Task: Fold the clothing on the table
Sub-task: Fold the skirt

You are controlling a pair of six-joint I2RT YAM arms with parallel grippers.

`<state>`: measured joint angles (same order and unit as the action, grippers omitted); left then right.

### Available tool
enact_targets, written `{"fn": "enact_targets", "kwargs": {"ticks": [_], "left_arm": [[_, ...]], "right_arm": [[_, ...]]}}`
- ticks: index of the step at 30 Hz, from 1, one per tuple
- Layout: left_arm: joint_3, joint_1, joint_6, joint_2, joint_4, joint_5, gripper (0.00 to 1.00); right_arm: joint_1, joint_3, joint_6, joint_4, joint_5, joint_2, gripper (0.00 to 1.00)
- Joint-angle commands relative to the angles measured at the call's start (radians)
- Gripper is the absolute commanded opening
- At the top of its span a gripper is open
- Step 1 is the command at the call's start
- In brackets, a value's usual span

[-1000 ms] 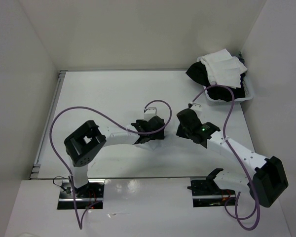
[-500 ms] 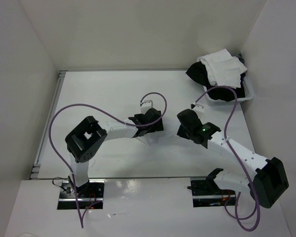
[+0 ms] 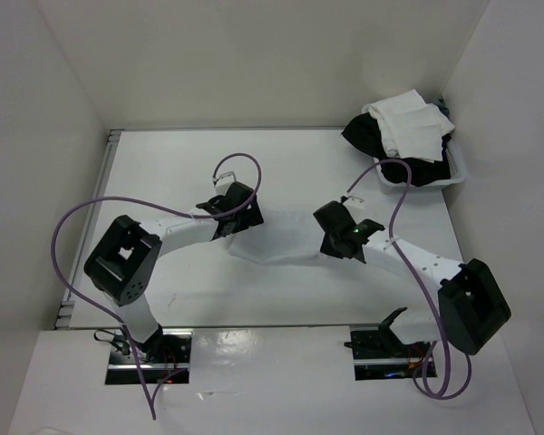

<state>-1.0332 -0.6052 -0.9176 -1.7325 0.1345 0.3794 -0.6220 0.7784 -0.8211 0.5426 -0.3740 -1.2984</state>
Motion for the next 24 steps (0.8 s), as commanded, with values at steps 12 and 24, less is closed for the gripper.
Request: {"fn": "enact_targets", "kwargs": {"ticks": [12, 24], "left_arm": [[0.032, -0.019, 0.023, 0.093, -0.009, -0.019, 1.00], [0.042, -0.062, 0.014, 0.215, 0.047, 0.021, 1.00]], "right_arm": [[-0.142, -0.030, -0.143, 0.017, 0.010, -0.026, 0.38], [-0.271, -0.185, -0.322, 0.060, 0.061, 0.327, 0.58]]}}
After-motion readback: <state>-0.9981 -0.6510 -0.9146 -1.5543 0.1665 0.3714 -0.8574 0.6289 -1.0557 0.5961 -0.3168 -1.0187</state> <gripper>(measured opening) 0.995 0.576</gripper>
